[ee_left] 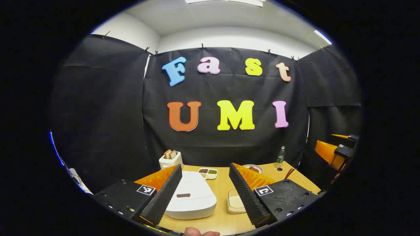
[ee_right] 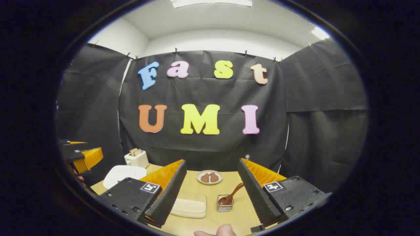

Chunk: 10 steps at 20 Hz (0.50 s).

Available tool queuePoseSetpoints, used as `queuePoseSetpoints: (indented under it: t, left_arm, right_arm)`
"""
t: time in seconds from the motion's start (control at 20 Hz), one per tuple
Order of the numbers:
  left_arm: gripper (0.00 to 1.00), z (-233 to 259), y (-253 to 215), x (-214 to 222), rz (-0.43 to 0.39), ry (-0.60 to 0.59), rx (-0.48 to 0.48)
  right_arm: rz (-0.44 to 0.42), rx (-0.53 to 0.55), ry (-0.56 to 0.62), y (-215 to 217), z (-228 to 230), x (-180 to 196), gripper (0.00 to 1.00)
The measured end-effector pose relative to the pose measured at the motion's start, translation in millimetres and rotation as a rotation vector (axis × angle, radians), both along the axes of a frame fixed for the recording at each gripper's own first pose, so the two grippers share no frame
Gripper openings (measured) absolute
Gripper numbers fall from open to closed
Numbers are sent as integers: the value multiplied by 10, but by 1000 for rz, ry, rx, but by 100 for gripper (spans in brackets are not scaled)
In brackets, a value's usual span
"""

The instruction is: Close the left gripper, press the button to open the rice cooker; take a wooden spoon from the chopstick holder with the right hand, scoop a spoonful of rice and pour it into the rice cooker, then put the wooden spoon back into the chopstick holder.

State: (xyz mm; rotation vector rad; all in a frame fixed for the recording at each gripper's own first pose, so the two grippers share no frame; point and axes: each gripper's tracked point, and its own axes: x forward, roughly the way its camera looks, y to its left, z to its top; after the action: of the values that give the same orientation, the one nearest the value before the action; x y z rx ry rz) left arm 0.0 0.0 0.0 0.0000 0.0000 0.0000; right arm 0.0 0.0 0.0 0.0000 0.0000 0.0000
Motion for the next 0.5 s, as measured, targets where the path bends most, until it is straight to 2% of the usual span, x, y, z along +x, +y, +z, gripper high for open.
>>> queuePoseSetpoints:
  t: [0.3,0.45,0.5]
  left_arm:
    - [94,50,-36,-45,2,-23,-3]
    - [94,74,-4,-75,21,-34,-7]
    - [94,83,9,-80,25,-37,-9]
  right_arm:
    - [30,23,0,56,-7,2,96]
    - [55,24,10,124,-45,22,99]
    - [62,22,13,138,-38,31,96]
